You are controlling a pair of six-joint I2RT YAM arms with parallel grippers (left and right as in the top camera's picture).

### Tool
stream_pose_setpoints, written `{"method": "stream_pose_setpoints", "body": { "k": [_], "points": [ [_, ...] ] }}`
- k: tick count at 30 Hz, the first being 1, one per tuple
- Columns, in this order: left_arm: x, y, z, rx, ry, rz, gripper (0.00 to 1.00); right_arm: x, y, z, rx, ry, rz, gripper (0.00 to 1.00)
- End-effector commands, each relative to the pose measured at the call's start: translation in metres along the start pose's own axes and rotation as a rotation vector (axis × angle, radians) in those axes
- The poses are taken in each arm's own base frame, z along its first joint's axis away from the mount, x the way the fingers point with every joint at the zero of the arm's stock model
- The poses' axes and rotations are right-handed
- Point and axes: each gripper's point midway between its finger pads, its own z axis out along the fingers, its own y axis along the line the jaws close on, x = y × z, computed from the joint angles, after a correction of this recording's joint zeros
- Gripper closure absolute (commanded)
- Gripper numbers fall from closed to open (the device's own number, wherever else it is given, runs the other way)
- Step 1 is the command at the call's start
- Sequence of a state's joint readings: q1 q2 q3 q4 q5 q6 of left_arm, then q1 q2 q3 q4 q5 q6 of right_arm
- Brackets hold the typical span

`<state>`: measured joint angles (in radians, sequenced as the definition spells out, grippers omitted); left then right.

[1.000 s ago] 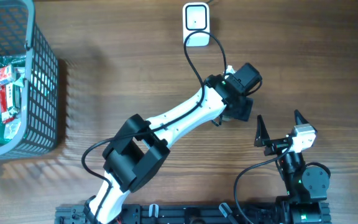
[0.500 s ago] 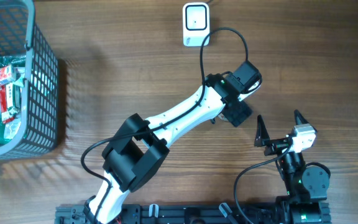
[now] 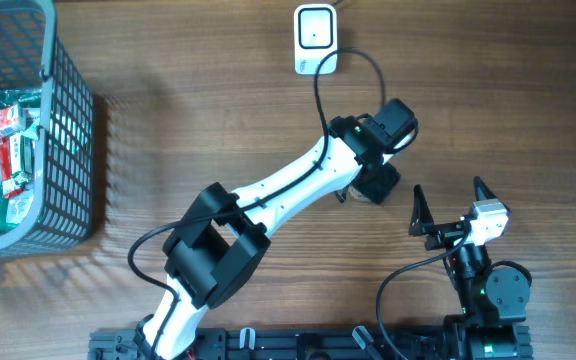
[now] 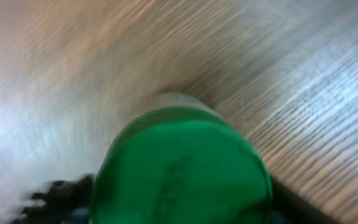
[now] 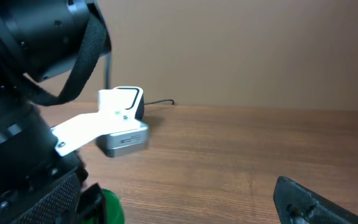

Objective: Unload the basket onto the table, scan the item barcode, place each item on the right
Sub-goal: 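Hold the jar's bottom under the scanner, then set it down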

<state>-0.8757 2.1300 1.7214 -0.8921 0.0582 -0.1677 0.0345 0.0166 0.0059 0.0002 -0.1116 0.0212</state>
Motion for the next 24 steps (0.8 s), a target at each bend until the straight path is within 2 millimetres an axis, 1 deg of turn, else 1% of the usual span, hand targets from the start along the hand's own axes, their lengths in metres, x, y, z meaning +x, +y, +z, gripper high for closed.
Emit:
{"method": "stream_pose_setpoints", "body": {
  "k": [1,4,7,9,10,13,16,18,20,24],
  "points": [
    [-0.004,-0.01,-0.017,0.073,-0.007,-0.271,0.0,-0.001,-0.001,0.0,0.007,-0.007,-0.003,0.0],
    [-0.005,-0.009,-0.018,0.064,-0.014,-0.269,0.0,-0.002,-0.001,0.0,0.007,-0.007,-0.003,0.0],
    [-0.013,0.003,-0.024,-0.001,-0.066,-0.243,0.0,-0.001,-0.001,0.0,0.007,-0.007,-0.003,0.0],
    [-0.021,0.016,-0.034,-0.076,-0.121,-0.213,0.0,-0.002,-0.001,0.0,0.007,-0.007,-0.003,0.0],
    [-0.025,0.02,-0.038,-0.1,-0.144,-0.197,0.0,-0.001,-0.001,0.0,0.007,-0.007,-0.003,0.0],
    [-0.039,0.028,-0.06,-0.152,-0.231,-0.148,0.0,-0.001,-0.001,0.0,0.007,-0.007,-0.003,0.0],
    [-0.052,0.027,-0.076,-0.138,-0.298,-0.141,0.0,-0.001,-0.001,0.0,0.007,-0.007,-0.003,0.0],
    [-0.054,0.024,-0.076,-0.124,-0.304,-0.114,0.0,-0.001,-0.001,0.0,0.007,-0.007,-0.003,0.0],
    [-0.051,0.02,-0.073,-0.107,-0.279,-0.049,0.0,-0.002,-0.001,0.0,0.007,-0.007,-0.003,0.0],
    [-0.036,0.006,-0.063,-0.042,-0.202,0.121,0.0,-0.001,-0.001,0.0,0.007,-0.007,-0.003,0.0]
  ]
}}
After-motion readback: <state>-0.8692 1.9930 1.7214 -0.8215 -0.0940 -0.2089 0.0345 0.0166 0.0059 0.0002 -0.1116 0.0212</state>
